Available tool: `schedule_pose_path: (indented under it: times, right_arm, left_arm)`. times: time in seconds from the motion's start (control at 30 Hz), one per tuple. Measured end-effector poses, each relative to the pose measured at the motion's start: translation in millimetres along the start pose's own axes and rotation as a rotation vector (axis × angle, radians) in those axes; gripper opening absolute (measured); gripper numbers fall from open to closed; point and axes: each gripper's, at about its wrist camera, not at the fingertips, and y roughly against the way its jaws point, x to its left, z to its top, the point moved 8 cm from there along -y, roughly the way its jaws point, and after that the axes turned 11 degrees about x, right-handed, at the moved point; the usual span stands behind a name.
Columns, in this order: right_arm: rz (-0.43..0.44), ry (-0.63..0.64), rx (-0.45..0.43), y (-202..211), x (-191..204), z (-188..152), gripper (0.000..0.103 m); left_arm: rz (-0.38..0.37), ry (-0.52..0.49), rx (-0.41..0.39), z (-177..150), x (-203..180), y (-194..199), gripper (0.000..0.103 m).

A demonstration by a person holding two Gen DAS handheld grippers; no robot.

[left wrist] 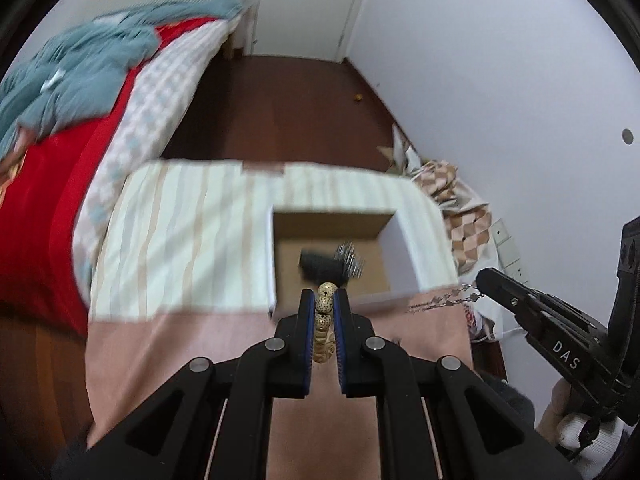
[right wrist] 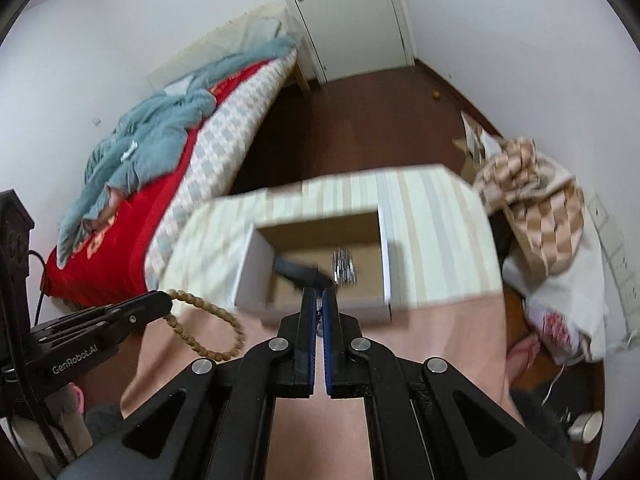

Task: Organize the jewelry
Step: 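Carry the bead bracelet with the left gripper into the box while the right gripper drops the thin chain there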

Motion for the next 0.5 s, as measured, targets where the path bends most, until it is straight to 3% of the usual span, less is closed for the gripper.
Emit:
schedule_pose_path:
  times: [0.2, 0.5]
  right_arm:
    - [0.005, 0.001, 0.03, -25, -5, 58, 0.002]
    - [-0.05, 0.023, 0.146, -104, -21, 95, 0.002]
  left_arm:
    - [0.03, -0.073, 0.024, 59, -9, -26, 0.007]
    - [0.088, -0.099, 0.166, 99, 11, -104, 0.007]
